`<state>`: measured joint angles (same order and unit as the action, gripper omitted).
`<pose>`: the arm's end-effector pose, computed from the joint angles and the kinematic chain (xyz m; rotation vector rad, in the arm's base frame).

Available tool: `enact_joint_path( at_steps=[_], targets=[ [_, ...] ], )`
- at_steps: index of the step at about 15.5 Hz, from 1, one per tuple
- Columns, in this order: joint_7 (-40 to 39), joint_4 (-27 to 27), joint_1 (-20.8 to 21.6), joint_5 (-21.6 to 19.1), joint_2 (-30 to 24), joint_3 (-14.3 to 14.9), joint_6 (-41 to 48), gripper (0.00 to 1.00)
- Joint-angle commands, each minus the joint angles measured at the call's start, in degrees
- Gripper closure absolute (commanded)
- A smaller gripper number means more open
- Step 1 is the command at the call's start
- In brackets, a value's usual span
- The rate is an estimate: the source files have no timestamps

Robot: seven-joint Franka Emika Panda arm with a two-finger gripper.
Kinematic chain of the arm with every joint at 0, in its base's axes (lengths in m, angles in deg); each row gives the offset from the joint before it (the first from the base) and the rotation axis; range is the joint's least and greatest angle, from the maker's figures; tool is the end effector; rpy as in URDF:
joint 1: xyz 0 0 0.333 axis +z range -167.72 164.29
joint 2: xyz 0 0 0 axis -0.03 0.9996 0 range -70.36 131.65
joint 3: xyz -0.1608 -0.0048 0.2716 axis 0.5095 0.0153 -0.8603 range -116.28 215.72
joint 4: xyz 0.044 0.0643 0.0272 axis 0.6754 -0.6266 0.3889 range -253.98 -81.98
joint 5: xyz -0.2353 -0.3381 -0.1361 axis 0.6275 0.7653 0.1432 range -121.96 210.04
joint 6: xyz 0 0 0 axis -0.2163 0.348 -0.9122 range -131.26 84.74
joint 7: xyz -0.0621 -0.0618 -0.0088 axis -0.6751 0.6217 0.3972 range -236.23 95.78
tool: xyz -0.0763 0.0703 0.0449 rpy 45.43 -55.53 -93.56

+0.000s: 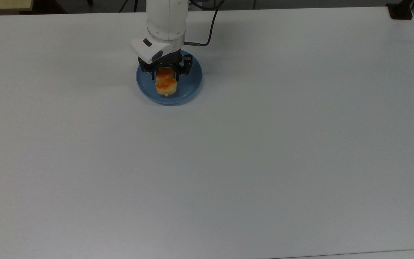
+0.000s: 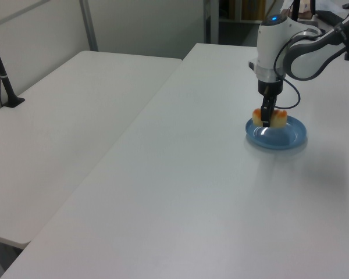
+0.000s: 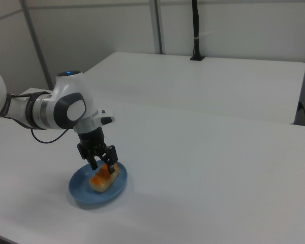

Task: Put the bread onto the plate
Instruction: 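Carry the bread roll over the blue plate and lower it, then open the gripper to release the roll and raise away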

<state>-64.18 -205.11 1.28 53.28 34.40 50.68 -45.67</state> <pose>0.5643 0.0149 0.3113 3.0152 0.0515 -0.0254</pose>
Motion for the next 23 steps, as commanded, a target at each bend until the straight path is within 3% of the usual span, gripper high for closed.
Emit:
enact_joint_path(
  at_steps=[1, 5, 17, 23],
  targets=[
    [1.2, -1.1, 0.2, 1.0, 0.5, 0.2, -0.2, 0.0],
    [1.4, 2.4, 0.3, 1.0, 0.5, 0.1, 1.9, 0.0],
    [1.4, 33.0, 3.4, -2.6, -0.2, 0.0, 32.6, 0.0],
    [2.0, 35.8, 3.2, -2.7, -0.6, 0.3, 36.2, 0.0]
  ],
)
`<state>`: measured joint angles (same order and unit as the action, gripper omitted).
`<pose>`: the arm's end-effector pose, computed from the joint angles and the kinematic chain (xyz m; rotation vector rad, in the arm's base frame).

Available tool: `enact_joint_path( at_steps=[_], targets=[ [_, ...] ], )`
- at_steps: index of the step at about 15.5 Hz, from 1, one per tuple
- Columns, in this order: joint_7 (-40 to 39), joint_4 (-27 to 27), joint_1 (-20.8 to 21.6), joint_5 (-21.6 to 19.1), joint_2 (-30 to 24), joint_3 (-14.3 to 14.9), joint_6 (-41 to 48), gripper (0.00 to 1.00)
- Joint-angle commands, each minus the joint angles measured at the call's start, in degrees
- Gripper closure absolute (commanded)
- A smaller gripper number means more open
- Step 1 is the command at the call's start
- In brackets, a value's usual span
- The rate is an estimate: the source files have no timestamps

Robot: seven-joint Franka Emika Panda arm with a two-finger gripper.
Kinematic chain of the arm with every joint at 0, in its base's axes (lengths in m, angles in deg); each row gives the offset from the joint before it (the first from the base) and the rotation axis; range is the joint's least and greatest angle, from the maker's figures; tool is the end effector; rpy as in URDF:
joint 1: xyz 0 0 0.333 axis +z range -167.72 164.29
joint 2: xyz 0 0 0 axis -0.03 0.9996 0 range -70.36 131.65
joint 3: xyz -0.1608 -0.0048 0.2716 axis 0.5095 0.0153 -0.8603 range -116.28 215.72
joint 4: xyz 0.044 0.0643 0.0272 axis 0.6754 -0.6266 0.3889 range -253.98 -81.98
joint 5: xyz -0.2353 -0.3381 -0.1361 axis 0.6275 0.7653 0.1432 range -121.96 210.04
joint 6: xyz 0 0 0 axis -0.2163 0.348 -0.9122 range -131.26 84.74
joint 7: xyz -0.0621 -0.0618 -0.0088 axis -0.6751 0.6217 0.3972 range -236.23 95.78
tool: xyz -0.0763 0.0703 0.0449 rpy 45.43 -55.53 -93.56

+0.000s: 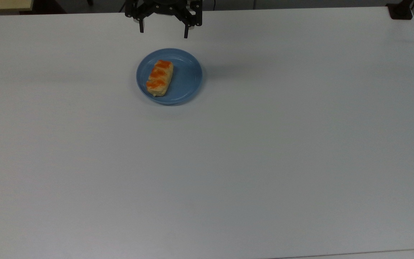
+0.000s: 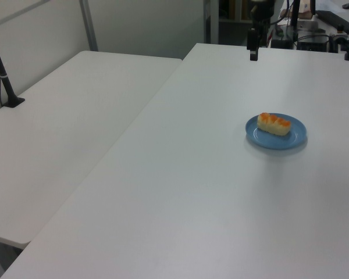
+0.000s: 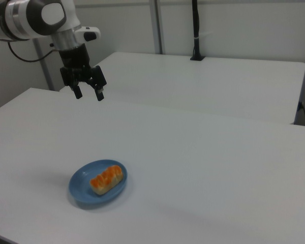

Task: Put the bread onto the plate
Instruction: 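Open the gripper to release the roll and raise away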

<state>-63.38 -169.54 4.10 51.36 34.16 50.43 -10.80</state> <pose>0.6191 0.0419 0.5746 3.0131 -0.0296 0.0062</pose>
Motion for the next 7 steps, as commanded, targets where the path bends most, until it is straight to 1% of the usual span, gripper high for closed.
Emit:
enact_joint_path(
  at_steps=[1, 2, 4, 7],
  targets=[
    [1.2, 0.2, 0.4, -0.9, -0.4, 0.6, 1.5, 0.0],
    [1.2, 0.2, 0.4, -1.3, -0.4, 0.7, 1.5, 0.0],
    [1.2, 0.2, 0.1, -4.1, -1.1, 1.0, 1.3, 0.0],
    [1.1, 0.1, -0.1, -4.5, -1.5, 1.0, 1.5, 0.0]
  ],
)
